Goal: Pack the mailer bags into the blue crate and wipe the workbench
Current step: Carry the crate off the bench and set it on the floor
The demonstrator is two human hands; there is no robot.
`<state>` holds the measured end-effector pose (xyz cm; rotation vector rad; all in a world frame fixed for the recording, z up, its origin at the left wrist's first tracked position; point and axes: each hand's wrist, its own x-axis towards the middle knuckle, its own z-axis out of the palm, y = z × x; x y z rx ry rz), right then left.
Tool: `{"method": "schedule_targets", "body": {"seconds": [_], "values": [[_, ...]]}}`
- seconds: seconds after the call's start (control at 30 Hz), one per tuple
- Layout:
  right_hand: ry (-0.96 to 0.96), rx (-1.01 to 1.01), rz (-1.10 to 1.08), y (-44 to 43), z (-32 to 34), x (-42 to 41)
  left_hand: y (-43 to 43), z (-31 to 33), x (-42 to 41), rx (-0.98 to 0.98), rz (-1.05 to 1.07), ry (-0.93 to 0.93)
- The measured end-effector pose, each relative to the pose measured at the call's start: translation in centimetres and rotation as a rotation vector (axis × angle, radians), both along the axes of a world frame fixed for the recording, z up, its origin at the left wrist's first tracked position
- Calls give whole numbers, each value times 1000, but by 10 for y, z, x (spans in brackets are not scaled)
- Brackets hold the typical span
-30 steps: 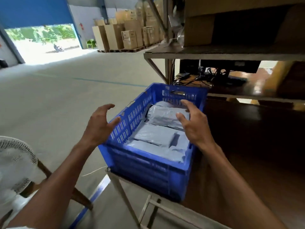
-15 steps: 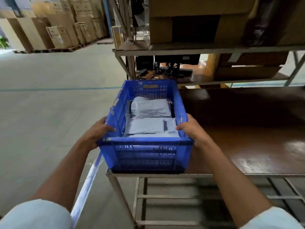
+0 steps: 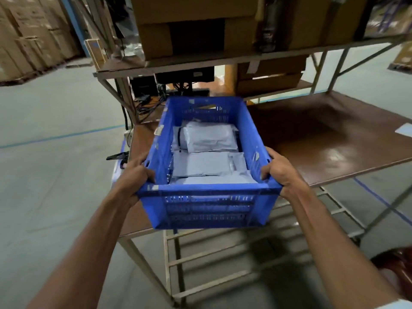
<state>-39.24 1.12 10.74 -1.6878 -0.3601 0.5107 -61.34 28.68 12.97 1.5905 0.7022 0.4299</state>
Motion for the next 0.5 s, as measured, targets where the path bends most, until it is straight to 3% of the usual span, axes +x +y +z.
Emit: {"method": "schedule_targets", "body": {"seconds": [0.3,0.5], "values": [[-62,23,-458,-244,22,-9,-181,14,123,18,-458,-103],[-84,81,-762,-414,25,-63,-342,6,182,-50,-779,-126]]}}
